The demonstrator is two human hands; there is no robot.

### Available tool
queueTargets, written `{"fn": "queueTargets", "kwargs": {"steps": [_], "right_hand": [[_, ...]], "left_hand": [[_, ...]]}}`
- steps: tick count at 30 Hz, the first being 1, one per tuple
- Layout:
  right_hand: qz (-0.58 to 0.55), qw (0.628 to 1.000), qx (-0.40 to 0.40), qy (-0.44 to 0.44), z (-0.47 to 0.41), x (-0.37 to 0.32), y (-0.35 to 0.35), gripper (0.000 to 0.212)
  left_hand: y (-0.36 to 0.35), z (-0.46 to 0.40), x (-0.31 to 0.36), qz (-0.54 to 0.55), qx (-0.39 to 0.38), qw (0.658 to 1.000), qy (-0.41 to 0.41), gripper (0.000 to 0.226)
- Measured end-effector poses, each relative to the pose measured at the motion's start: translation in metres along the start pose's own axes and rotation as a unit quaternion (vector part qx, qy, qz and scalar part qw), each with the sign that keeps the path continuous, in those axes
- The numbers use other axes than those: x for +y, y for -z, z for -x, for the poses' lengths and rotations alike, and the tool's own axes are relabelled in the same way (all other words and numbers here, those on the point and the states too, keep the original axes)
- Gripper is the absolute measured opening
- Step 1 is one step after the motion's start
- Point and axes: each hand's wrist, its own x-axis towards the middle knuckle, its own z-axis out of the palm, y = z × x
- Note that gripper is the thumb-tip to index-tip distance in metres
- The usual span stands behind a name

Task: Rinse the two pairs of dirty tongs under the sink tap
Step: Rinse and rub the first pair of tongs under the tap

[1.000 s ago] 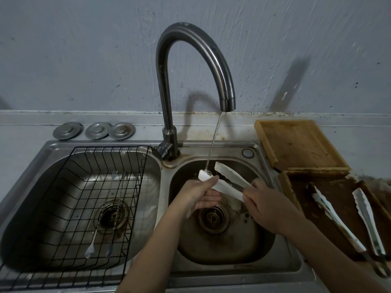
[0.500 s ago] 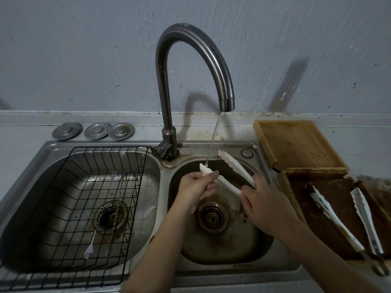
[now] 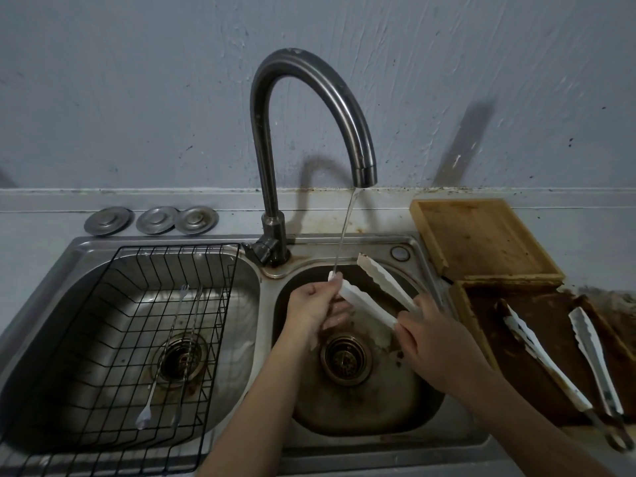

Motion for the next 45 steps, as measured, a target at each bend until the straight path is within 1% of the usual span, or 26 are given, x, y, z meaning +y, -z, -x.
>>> {"fn": "queueTargets", "kwargs": {"steps": [2, 4, 7, 9, 12, 15, 18, 20, 23, 27, 28, 32, 34, 36, 37, 39, 41, 42, 43, 45], "right_hand": [[-0.083, 0.997, 0.0, -0.007, 0.001, 0.003, 0.0, 0.03], [-0.139, 0.99, -0.011, -0.001, 0.0, 0.009, 0.002, 0.032], [-0.187, 0.982, -0.037, 0.005, -0.002, 0.017, 0.005, 0.03], [-0.194, 0.98, -0.042, 0.01, -0.004, 0.019, 0.006, 0.028], [-0.173, 0.984, -0.032, 0.015, -0.006, 0.02, 0.006, 0.032], [-0.112, 0.993, -0.015, 0.03, -0.007, 0.019, 0.005, 0.036], [-0.045, 0.998, 0.013, 0.05, -0.007, 0.018, 0.004, 0.034], [-0.013, 0.998, 0.031, 0.059, -0.006, 0.017, 0.005, 0.037], [0.007, 0.997, 0.042, 0.064, -0.006, 0.016, 0.007, 0.04], [0.018, 0.996, 0.056, 0.066, -0.007, 0.013, 0.01, 0.036], [0.021, 0.996, 0.058, 0.066, -0.008, 0.012, 0.011, 0.034], [0.019, 0.996, 0.054, 0.063, -0.01, 0.006, 0.012, 0.029], [-0.014, 0.996, 0.062, 0.055, -0.011, 0.007, 0.012, 0.027], [-0.076, 0.993, 0.082, 0.031, -0.013, 0.007, 0.013, 0.025], [-0.109, 0.99, 0.086, 0.016, -0.014, 0.007, 0.013, 0.028], [-0.169, 0.982, 0.084, -0.004, -0.016, 0.007, 0.015, 0.048], [-0.22, 0.97, 0.099, -0.007, -0.017, 0.006, 0.016, 0.069], [-0.235, 0.966, 0.11, -0.008, -0.016, 0.006, 0.017, 0.072], [-0.243, 0.963, 0.121, -0.008, -0.016, 0.006, 0.017, 0.071], [-0.244, 0.959, 0.144, -0.005, -0.014, 0.006, 0.016, 0.062]], "left_hand": [[0.0, -0.001, 0.002, 0.017, -0.005, 1.0, -0.024, 0.029], [0.001, -0.002, 0.005, 0.014, -0.013, 0.999, -0.036, 0.021], [0.003, -0.001, 0.012, -0.018, -0.031, 0.999, -0.037, 0.022], [0.004, 0.001, 0.016, -0.021, -0.03, 0.999, -0.036, 0.024], [0.004, 0.004, 0.02, -0.024, -0.038, 0.998, -0.036, 0.024], [0.005, 0.005, 0.022, -0.053, -0.046, 0.997, -0.025, 0.016], [0.007, 0.004, 0.024, -0.057, -0.027, 0.998, -0.025, 0.024], [0.008, 0.003, 0.024, -0.053, -0.014, 0.998, -0.026, 0.029], [0.008, 0.003, 0.023, -0.048, -0.012, 0.998, -0.033, 0.028], [-0.001, 0.005, 0.018, -0.061, 0.004, 0.997, -0.056, 0.018], [-0.004, 0.007, 0.016, -0.065, 0.012, 0.996, -0.059, 0.019], [-0.008, 0.008, 0.007, -0.077, 0.044, 0.994, -0.068, 0.041], [-0.005, 0.006, 0.007, -0.016, 0.025, 0.997, -0.069, 0.039], [0.0, 0.003, 0.009, 0.052, 0.005, 0.997, -0.064, 0.029], [0.002, 0.001, 0.01, 0.066, 0.005, 0.996, -0.063, 0.027], [0.005, -0.002, 0.012, 0.068, 0.01, 0.995, -0.071, 0.026], [0.005, -0.003, 0.013, 0.06, 0.01, 0.995, -0.081, 0.028], [0.005, -0.003, 0.013, 0.058, 0.007, 0.995, -0.083, 0.03], [0.006, -0.003, 0.014, 0.057, 0.005, 0.995, -0.082, 0.03], [0.007, -0.005, 0.014, 0.048, 0.0, 0.996, -0.075, 0.027]]}}
